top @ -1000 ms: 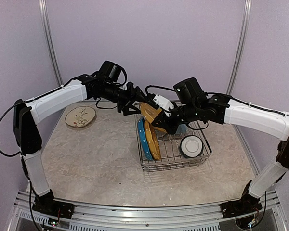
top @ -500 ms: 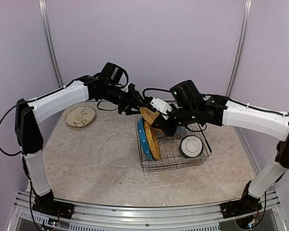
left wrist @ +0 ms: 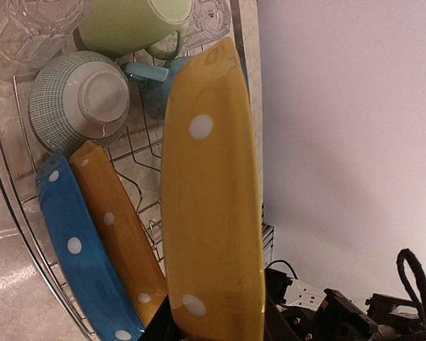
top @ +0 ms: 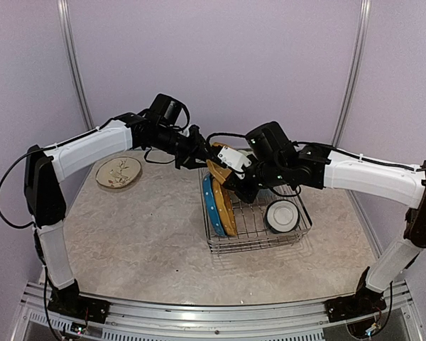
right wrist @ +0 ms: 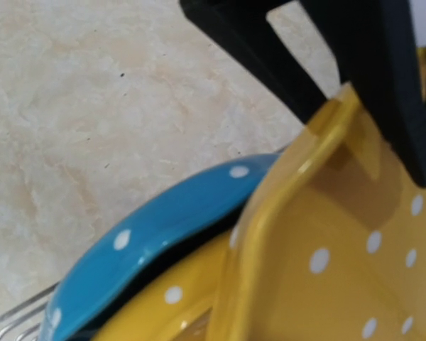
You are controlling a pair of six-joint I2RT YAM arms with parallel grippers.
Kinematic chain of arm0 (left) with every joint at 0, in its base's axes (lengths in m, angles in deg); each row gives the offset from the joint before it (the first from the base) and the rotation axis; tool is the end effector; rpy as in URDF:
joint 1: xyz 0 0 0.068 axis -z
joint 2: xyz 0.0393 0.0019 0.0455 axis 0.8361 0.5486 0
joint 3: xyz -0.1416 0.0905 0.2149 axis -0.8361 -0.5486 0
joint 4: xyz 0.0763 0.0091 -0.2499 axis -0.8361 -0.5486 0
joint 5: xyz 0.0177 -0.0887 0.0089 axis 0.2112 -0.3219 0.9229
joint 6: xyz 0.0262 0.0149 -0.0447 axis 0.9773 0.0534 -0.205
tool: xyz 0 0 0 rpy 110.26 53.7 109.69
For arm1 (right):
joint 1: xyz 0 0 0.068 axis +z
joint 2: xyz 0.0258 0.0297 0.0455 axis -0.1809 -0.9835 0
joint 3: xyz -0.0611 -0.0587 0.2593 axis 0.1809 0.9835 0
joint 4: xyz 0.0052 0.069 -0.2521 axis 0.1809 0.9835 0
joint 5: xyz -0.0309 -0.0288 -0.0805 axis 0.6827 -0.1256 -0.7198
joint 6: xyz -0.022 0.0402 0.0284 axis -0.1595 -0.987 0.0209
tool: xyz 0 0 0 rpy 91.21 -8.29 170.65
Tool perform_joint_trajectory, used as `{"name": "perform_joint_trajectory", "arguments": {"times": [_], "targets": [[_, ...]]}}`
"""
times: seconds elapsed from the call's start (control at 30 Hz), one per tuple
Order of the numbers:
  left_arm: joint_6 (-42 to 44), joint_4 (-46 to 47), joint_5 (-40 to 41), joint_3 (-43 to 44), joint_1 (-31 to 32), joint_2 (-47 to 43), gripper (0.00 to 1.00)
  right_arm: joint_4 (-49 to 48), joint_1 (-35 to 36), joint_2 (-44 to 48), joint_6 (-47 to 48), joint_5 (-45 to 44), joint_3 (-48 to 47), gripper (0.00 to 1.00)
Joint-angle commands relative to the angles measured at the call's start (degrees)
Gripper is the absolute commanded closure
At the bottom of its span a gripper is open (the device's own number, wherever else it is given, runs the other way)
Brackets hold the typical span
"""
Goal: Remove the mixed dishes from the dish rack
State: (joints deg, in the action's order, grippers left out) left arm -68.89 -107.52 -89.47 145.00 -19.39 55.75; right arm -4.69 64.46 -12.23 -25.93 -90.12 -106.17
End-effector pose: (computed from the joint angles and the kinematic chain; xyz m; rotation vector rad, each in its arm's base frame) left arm 0.3388 -0.2819 0.3239 -0.0381 2.6041 -1.3547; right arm 0.2157 0.2952 0.3208 -1.2074 1.8970 0.3662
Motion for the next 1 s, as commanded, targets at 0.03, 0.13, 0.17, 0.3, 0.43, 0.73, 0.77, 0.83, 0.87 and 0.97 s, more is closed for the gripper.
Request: {"name": "perform_joint_trajectory", "arguments": {"times": [0.03, 0.13, 0.17, 0.3, 0.43, 0.73, 0.77, 0.83, 0.87, 0.97], "targets": [[1.29, 5.46, -4.1, -2.67, -1.6, -0.73, 1.0, -8.2, 0.63, 1.12, -1.35, -4.82, -1.82, 0.75], [0.94, 7.3, -5.03, -4.28, -2.41, -1.44, 1.0, -8.04, 0.63, 1.24, -3.1, -7.01, -1.18, 0.58], [0.86, 7.7, -5.21, -4.79, -2.63, -1.65, 1.0, -7.86, 0.58, 1.3, -3.8, -7.71, -1.17, 0.52], [-0.27, 10.65, -6.78, -7.8, -3.87, -2.76, 1.0, -6.95, 0.6, 1.79, -6.64, -10.83, -1.48, 0.35], [-2.36, 15.26, -9.29, -11.33, -5.68, -4.77, 1.0, -5.94, 0.45, 3.24, -10.7, -15.7, -2.12, 0.21], [-5.97, 24.5, -13.6, -19.18, -10.85, -9.75, 1.0, -6.12, -2.52, 10.13, -21.77, -21.82, 1.6, 0.0], [-5.89, 24.72, -13.55, -19.67, -11.52, -10.16, 1.0, -5.95, -3.65, 10.8, -22.72, -21.69, 2.21, 0.0], [-5.43, 24.8, -13.45, -20.56, -13.01, -11.46, 1.0, -5.12, -6.25, 11.97, -24.64, -20.6, 3.63, 0.0], [-5.21, 25.0, -13.45, -21.06, -13.68, -12.15, 1.0, -4.67, -8.03, 12.49, -25.67, -19.26, 4.42, 0.0], [-4.77, 25.43, -13.68, -22.8, -16.04, -14.56, 1.0, -4.21, -13.48, 13.99, -28.02, -14.03, 7.7, 0.0]]}}
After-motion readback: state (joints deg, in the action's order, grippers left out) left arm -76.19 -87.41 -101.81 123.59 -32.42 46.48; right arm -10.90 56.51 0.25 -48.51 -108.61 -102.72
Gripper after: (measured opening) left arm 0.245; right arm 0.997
